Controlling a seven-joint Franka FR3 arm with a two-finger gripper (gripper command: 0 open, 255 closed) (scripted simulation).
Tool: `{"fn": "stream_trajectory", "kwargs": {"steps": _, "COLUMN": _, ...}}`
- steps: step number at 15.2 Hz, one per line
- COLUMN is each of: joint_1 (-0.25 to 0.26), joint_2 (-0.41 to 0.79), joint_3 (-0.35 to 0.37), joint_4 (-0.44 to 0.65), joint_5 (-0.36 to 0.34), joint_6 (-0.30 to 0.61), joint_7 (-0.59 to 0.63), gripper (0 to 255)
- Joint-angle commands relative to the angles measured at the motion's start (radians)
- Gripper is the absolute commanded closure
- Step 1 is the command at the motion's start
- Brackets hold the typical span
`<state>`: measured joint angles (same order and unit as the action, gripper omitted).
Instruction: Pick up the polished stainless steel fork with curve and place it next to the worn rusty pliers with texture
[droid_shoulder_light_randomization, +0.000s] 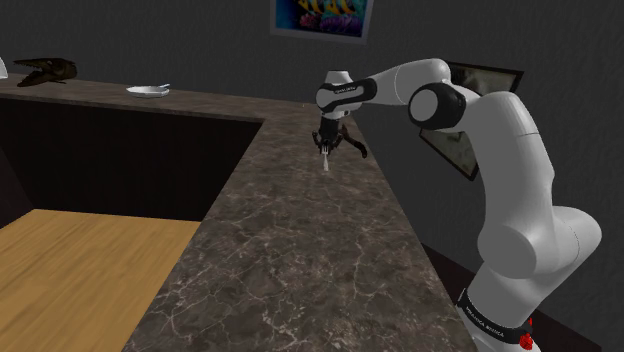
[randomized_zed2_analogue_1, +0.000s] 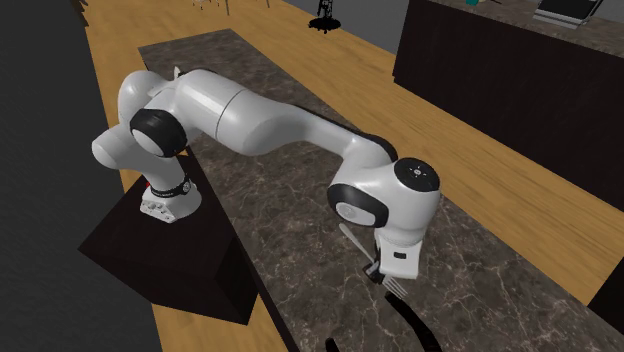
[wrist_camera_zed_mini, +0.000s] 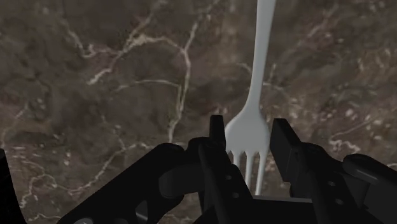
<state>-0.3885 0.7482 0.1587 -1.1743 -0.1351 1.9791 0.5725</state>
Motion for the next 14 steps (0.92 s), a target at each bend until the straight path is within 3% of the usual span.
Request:
{"fn": "stream_trajectory", "kwargs": {"steps": 1, "joint_1": -0.001, "joint_2": 0.001, "joint_3": -0.001, "joint_4": -0.027, "joint_5": -0.001, "joint_6": 0.028, "joint_7": 0.002, "gripper": 255}}
{"fn": "stream_trajectory", "kwargs": {"steps": 9, "joint_1": -0.001, "joint_2": 0.004, "joint_3": -0.001, "joint_4": -0.032, "joint_5": -0.002, "joint_6": 0.037, "joint_7": 0.003, "gripper": 255}}
{"fn": "stream_trajectory", "kwargs": {"steps": 10, "joint_1": 0.000, "joint_2": 0.004, "joint_3": -0.001, "joint_4": -0.034, "joint_5": -0.002, "joint_6": 0.038, "joint_7": 0.004, "gripper": 0}}
{"fn": "stream_trajectory", "kwargs": {"steps": 14, "joint_1": 0.001, "joint_2": 0.004, "joint_3": -0.001, "joint_4": -0.033, "joint_5": -0.002, "joint_6": 0.037, "joint_7": 0.005, "gripper": 0}}
